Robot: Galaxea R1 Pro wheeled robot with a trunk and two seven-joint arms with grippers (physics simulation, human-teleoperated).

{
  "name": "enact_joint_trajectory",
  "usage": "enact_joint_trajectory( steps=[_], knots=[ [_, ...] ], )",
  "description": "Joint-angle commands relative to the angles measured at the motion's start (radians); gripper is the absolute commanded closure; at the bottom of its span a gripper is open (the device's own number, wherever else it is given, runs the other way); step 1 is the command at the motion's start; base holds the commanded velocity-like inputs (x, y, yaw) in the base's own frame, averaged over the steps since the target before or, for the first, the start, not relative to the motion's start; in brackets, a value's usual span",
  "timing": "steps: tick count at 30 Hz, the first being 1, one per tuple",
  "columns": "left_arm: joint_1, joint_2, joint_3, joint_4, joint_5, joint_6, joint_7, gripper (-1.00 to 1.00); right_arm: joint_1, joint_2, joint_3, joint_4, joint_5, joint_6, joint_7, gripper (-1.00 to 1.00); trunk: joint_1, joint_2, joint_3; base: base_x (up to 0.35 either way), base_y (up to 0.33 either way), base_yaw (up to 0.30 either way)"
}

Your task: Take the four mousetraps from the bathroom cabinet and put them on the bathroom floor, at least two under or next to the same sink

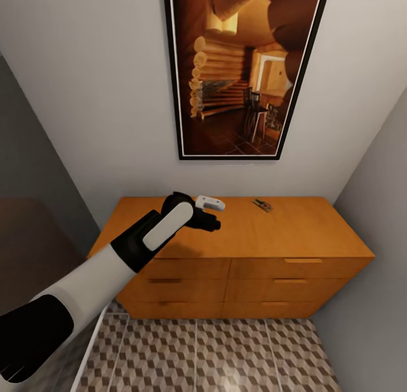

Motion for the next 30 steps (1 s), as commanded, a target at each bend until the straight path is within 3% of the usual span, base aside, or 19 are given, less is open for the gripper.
enact_joint_trajectory(
  steps=[1, 4, 7, 30],
  knots=[
    [-0.001, 0.000, -0.015, -0.001, 0.009, 0.000, 0.011, -1.00, -0.001, 0.000, 0.006, 0.001, -0.012, -0.004, 0.008, 1.00, 0.001, -0.002, -0.002, 0.213, -0.203, 0.000],
    [-0.001, -0.001, -0.054, 0.000, 0.009, -0.001, 0.011, -1.00, -0.001, 0.000, 0.005, 0.001, -0.012, -0.003, 0.009, 1.00, 0.001, -0.002, -0.002, 0.122, -0.120, 0.000],
    [-0.002, 0.001, -0.064, 0.000, 0.009, -0.001, 0.011, -1.00, -0.001, 0.000, 0.005, 0.001, -0.012, -0.004, 0.009, 1.00, 0.001, -0.002, -0.002, 0.041, -0.040, 0.000],
    [-0.002, 0.004, -0.069, 0.005, 0.006, -0.003, 0.014, -1.00, -0.001, 0.000, 0.005, 0.000, -0.012, -0.004, 0.010, 1.00, 0.001, -0.002, -0.002, 0.002, -0.056, 0.000]
  ],
)
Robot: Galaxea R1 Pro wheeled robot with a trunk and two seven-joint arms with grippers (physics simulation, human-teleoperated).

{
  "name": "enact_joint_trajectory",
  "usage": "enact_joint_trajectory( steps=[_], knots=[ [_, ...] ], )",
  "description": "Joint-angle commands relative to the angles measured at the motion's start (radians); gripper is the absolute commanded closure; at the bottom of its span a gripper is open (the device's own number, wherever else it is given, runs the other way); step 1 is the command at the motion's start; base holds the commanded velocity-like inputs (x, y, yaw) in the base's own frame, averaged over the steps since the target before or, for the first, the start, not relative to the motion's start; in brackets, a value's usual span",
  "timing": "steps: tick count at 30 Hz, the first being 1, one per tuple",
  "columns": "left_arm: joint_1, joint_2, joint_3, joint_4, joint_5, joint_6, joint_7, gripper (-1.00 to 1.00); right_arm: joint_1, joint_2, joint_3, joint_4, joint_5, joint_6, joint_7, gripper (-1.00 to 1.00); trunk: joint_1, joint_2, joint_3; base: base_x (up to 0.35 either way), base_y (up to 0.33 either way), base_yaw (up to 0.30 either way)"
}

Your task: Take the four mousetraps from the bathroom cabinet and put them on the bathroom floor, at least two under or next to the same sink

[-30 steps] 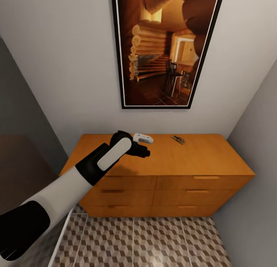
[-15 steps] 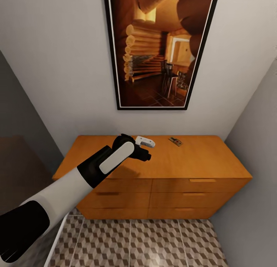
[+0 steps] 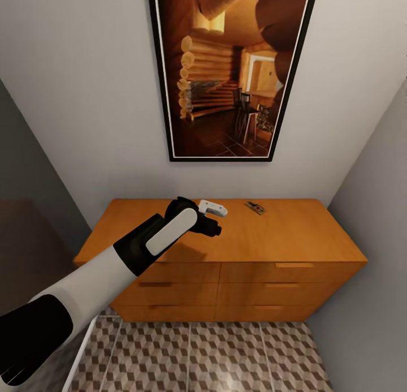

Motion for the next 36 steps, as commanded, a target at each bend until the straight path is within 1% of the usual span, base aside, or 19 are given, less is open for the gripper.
enact_joint_trajectory(
  steps=[1, 7, 15, 27, 36],
  knots=[
    [-0.001, 0.000, -0.001, 0.000, 0.010, 0.001, 0.010, -1.00, -0.001, 0.000, 0.005, 0.001, -0.012, -0.003, 0.008, 1.00, 0.001, -0.002, -0.002, 0.000, -0.119, 0.000],
    [-0.001, 0.000, -0.001, 0.002, 0.010, 0.001, 0.010, -1.00, -0.001, 0.001, 0.005, 0.001, -0.012, -0.003, 0.007, 1.00, 0.001, -0.002, -0.002, 0.005, -0.233, 0.000],
    [-0.001, 0.000, -0.001, 0.003, 0.010, 0.001, 0.010, -1.00, -0.001, 0.013, 0.005, 0.001, -0.012, -0.002, 0.005, 1.00, 0.001, -0.002, -0.002, 0.067, -0.245, 0.000],
    [-0.001, 0.000, -0.003, 0.004, 0.010, 0.000, 0.010, -1.00, -0.001, 0.015, 0.005, 0.001, -0.012, -0.002, 0.005, 1.00, 0.001, -0.002, -0.002, 0.081, -0.098, 0.000],
    [-0.001, 0.000, -0.003, 0.004, 0.010, -0.001, 0.010, -1.00, -0.001, 0.015, 0.005, 0.001, -0.012, -0.002, 0.006, 1.00, 0.001, -0.002, -0.002, 0.023, -0.030, 0.000]
  ],
)
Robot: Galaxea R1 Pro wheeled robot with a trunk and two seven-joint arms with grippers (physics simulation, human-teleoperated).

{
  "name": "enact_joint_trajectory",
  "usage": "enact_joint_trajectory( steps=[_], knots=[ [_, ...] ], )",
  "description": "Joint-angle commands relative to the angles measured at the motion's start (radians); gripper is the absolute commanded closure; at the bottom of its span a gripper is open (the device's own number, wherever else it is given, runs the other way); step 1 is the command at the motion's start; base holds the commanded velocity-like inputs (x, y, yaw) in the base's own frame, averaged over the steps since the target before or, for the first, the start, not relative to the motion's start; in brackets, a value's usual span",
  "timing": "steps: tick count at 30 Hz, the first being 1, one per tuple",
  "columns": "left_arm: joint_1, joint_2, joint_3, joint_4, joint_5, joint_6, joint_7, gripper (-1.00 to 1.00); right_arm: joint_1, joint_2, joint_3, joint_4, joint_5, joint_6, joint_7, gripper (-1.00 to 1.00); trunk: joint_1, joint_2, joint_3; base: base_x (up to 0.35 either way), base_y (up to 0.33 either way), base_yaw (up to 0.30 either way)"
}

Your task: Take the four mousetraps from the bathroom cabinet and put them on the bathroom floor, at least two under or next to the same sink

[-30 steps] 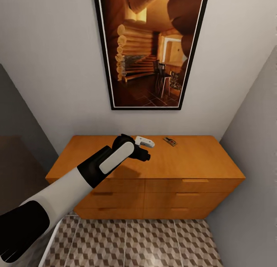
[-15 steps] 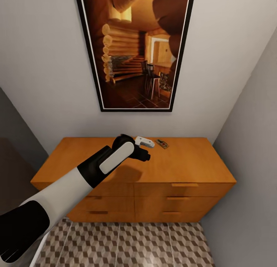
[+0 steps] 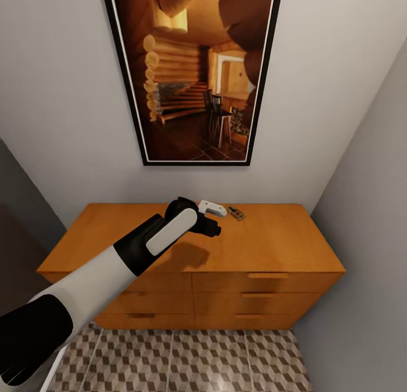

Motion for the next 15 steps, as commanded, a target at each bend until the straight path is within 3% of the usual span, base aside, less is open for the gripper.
enact_joint_trajectory(
  steps=[1, 10, 15],
  knots=[
    [-0.001, 0.000, -0.002, 0.000, 0.010, 0.001, 0.010, -1.00, -0.001, 0.000, 0.005, 0.001, -0.012, -0.004, 0.008, 1.00, 0.001, -0.002, -0.002, 0.067, -0.161, 0.000],
    [-0.001, 0.000, -0.002, 0.000, 0.010, 0.001, 0.011, -1.00, -0.001, 0.000, 0.005, 0.001, -0.012, -0.004, 0.007, 1.00, 0.001, -0.002, -0.002, 0.095, -0.237, 0.000],
    [-0.001, 0.000, -0.002, 0.000, 0.010, 0.001, 0.010, -1.00, -0.001, 0.000, 0.005, 0.001, -0.012, -0.004, 0.007, 1.00, 0.001, -0.002, -0.002, 0.070, -0.111, 0.000]
  ],
)
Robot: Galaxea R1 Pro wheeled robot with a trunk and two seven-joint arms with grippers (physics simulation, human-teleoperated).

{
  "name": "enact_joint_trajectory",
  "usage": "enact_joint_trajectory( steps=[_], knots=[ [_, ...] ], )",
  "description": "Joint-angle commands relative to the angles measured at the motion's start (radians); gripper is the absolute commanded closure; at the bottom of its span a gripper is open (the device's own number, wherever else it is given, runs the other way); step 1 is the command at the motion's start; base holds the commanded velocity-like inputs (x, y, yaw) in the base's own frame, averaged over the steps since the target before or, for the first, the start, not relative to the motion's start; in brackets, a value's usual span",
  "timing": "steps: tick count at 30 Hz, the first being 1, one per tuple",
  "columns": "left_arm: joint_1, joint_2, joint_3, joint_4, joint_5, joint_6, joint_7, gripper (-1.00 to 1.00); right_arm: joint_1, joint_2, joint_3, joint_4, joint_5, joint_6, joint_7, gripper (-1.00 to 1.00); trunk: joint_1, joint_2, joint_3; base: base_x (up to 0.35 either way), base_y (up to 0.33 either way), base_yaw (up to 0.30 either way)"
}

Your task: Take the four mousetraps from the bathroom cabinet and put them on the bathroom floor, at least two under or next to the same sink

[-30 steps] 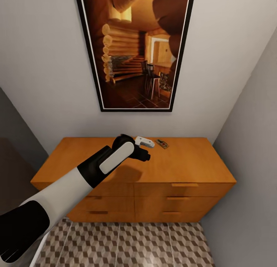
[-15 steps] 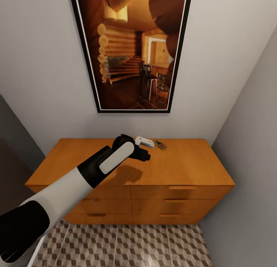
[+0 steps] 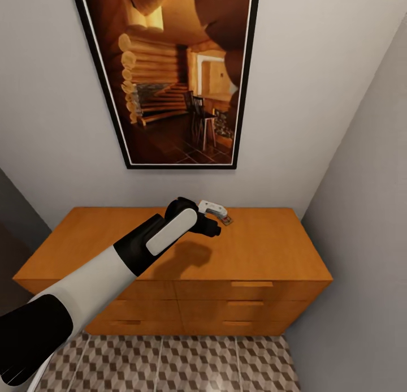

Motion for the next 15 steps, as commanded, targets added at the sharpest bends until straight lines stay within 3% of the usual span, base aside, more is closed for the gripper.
enact_joint_trajectory(
  steps=[1, 15],
  knots=[
    [-0.001, 0.000, -0.001, 0.000, 0.010, 0.001, 0.010, -1.00, -0.001, 0.000, 0.005, 0.001, -0.012, -0.004, 0.008, 1.00, 0.001, -0.002, -0.002, 0.027, -0.040, 0.000],
    [-0.001, 0.000, -0.001, 0.001, 0.010, 0.000, 0.010, -1.00, -0.001, 0.005, 0.005, 0.001, -0.012, -0.004, 0.006, 1.00, 0.001, -0.002, -0.002, 0.004, -0.005, 0.000]
  ],
)
